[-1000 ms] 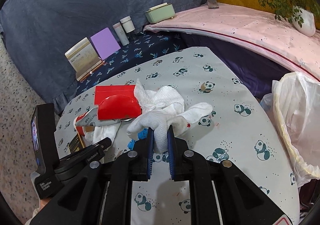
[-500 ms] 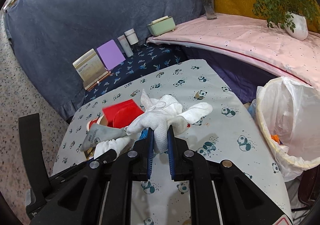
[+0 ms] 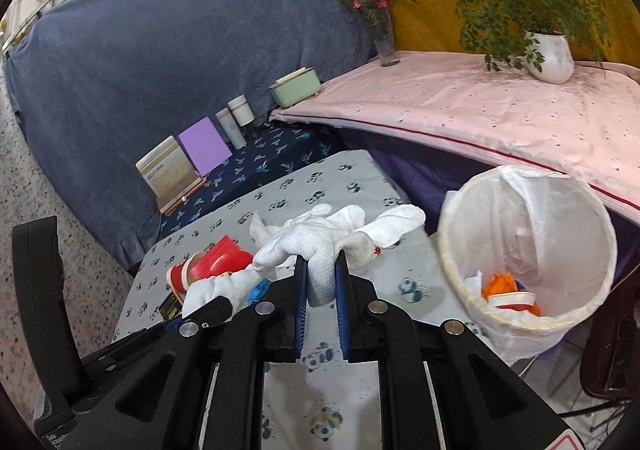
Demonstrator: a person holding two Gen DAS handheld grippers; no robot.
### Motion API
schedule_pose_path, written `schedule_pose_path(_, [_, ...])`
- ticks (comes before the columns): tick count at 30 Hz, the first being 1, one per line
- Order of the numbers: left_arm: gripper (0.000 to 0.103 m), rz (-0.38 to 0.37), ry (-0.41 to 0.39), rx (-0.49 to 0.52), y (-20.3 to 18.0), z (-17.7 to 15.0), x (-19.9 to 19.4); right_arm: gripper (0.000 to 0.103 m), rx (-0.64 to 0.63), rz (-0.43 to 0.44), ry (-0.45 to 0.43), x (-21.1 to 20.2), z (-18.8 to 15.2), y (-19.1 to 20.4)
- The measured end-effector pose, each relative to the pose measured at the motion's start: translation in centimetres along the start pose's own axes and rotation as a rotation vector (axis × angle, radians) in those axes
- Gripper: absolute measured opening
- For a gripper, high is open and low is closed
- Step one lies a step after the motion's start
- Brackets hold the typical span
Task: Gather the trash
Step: 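Carry the white tissue and glove over the bin and open both tools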
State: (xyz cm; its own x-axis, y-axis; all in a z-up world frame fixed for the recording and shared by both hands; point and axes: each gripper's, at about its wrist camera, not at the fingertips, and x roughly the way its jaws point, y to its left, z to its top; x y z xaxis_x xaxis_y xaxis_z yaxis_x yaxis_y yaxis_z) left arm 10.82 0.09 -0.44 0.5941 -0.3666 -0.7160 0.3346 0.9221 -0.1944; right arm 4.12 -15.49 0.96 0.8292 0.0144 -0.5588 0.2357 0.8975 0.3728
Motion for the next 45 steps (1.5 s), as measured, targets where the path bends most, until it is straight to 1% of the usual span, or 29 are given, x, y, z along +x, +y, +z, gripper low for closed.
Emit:
schedule_pose_path(12, [0.013, -0.07, 0.018, 0.12, -7.8, -0.1, 1.4, 0.012, 0.087, -0.082, -0.044, -2.8, 0.6, -7.2])
schedule_pose_path(17, [0.013, -0.114, 0.041, 0.184, -11.8, -0.3, 2.6, 0.012, 0.136, -0.124, -0.06, -3.6, 0.7, -10.6])
schedule_pose_path(24, [0.013, -0.198, 0.094, 0.274, -17.1, -0.5, 5.3, 0.012, 0.205, -0.189, -0.073, -4.5, 0.6, -15.5])
schedule_pose_path(30, [0.013, -0.249, 0.119, 0.303, -19.7, -0.4, 7.5, 0.012, 0.252, -0.233, -0.07, -4.5, 0.5, -18.8])
schedule_pose_path(35, [0.016, -0.277, 0.137, 0.3, -19.9, -0.2, 8.7, 0.012, 0.267, -0.247, -0.06, -3.6, 0.6, -19.9])
schedule_pose_path(36, [0.028, -0.276, 0.14, 0.292, -19.9, -0.1, 8.9, 0.013, 0.267, -0.248, -0.057, -3.3, 0.6, -20.0])
schedule_pose_path(37, [0.047, -0.269, 0.139, 0.279, -19.8, 0.0, 9.1, 0.013, 0.267, -0.249, -0.053, -3.1, 0.7, -20.0])
schedule_pose_path(39, [0.06, -0.258, 0.109, 0.253, -19.4, 0.3, 8.9, 0.017, 0.266, -0.249, -0.045, -2.5, 0.8, -20.0])
schedule_pose_path(40, [0.065, -0.25, 0.098, 0.246, -19.1, 0.4, 8.9, 0.018, 0.266, -0.251, -0.044, -2.3, 0.8, -19.9])
schedule_pose_path(45, [0.069, -0.222, 0.102, 0.214, -17.8, 1.0, 9.3, 0.021, 0.265, -0.247, -0.039, -1.4, 0.8, -19.7])
